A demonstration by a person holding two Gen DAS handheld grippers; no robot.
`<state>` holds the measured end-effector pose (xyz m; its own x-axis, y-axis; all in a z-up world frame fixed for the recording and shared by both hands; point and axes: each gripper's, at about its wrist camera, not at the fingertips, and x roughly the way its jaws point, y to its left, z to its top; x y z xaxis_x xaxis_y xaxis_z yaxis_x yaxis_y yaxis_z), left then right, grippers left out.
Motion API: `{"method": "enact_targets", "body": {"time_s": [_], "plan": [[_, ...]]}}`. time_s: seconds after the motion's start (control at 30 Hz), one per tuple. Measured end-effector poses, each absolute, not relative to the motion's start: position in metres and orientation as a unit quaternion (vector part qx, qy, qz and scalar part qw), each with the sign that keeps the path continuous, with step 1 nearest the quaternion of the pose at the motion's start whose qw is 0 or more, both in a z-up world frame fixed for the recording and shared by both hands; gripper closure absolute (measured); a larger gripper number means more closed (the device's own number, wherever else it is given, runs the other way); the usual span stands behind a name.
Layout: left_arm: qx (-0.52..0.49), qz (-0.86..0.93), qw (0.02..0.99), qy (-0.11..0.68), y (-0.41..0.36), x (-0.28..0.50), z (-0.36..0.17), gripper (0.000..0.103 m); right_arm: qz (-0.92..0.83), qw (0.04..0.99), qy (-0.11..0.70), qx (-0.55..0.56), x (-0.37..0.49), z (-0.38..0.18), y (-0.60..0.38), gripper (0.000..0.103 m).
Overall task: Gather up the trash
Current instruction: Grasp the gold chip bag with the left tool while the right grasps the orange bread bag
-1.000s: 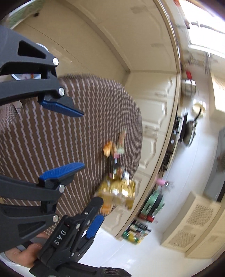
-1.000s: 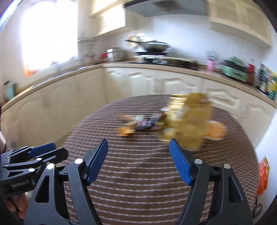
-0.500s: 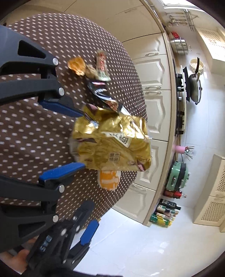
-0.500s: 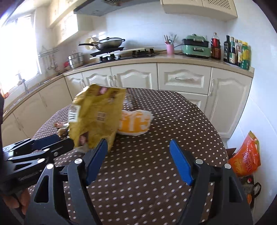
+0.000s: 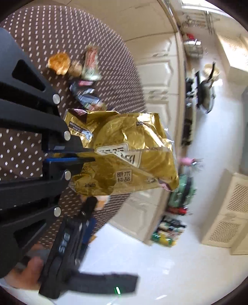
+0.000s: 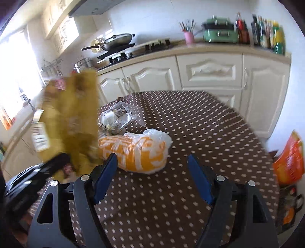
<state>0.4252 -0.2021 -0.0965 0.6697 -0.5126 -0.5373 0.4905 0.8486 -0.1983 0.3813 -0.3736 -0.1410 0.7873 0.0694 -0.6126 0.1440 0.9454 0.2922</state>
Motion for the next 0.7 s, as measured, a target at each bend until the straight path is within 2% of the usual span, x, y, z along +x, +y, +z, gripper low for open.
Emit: {"method": "enact_targets", "body": {"time_s": [0.1, 0.13, 0.17, 0.2, 0.23, 0.3, 0.37, 0.43, 0.7], "plan": [[-0.018, -0.249, 0.926, 0.283, -0.193, 0.427, -0.088, 0.1, -0.02, 0.926, 0.335, 0.171, 0.396, -0.145, -0.375, 0.03], [-0.018, -0.246, 0.927, 0.282, -0.19, 0.427, -0.087, 0.1, -0.016, 0.925, 0.337, 0.176, 0.399, -0.145, -0.375, 0.035], [-0.022, -0.243, 0.927, 0.286, -0.187, 0.429, -0.088, 0.1, -0.011, 0.925, 0.336, 0.175, 0.4, -0.145, -0.373, 0.043], [-0.024, -0.241, 0.927, 0.287, -0.184, 0.427, -0.088, 0.1, -0.008, 0.925, 0.34, 0.168, 0.403, -0.145, -0.371, 0.06], [-0.025, -0.24, 0.927, 0.287, -0.182, 0.425, -0.088, 0.1, -0.004, 0.925, 0.34, 0.169, 0.404, -0.144, -0.37, 0.068], [-0.031, -0.239, 0.927, 0.286, -0.177, 0.422, -0.087, 0.1, -0.004, 0.93, 0.334, 0.157, 0.401, -0.14, -0.366, 0.079], [-0.038, -0.239, 0.928, 0.284, -0.171, 0.417, -0.085, 0.1, -0.011, 0.938, 0.319, 0.135, 0.39, -0.133, -0.358, 0.082], [-0.044, -0.237, 0.929, 0.281, -0.161, 0.409, -0.082, 0.1, -0.012, 0.945, 0.303, 0.122, 0.376, -0.125, -0.351, 0.093], [-0.074, -0.228, 0.932, 0.273, -0.105, 0.374, -0.069, 0.1, 0.01, 0.963, 0.255, 0.089, 0.331, -0.09, -0.315, 0.095]]}}
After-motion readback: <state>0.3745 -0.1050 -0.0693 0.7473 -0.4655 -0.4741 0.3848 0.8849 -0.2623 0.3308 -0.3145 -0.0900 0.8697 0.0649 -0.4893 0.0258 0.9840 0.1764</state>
